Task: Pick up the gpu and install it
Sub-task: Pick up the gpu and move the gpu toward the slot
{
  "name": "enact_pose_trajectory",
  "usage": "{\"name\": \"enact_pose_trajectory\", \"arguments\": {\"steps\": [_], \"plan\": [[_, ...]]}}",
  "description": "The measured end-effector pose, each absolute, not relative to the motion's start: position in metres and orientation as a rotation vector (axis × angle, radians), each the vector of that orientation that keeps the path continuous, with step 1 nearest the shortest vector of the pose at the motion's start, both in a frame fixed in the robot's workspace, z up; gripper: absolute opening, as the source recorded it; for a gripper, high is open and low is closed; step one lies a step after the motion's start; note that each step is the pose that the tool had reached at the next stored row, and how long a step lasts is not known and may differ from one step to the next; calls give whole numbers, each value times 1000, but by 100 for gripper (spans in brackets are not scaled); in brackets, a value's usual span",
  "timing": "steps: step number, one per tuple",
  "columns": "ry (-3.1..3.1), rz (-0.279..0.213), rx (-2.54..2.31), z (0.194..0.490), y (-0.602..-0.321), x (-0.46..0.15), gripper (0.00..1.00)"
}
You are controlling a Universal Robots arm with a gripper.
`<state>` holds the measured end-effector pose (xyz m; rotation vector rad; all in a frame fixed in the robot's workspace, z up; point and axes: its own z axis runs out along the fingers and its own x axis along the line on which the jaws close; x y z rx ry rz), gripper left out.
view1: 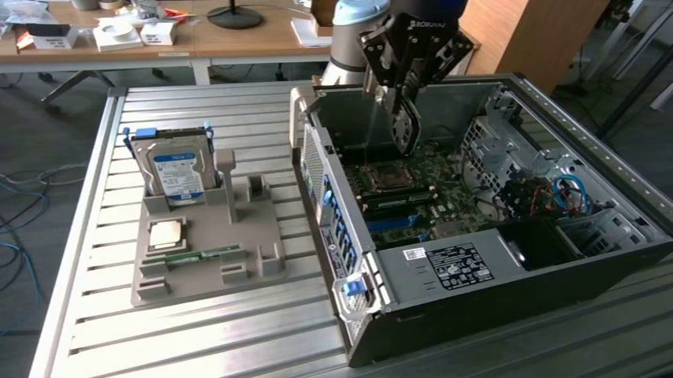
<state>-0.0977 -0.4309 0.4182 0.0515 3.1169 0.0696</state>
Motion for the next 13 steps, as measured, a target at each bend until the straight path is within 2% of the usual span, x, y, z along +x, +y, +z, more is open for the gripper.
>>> {"name": "enact_pose_trajectory", "arguments": {"steps": [13], "plan": [[3117, 70, 51, 418, -431, -54, 26]]}}
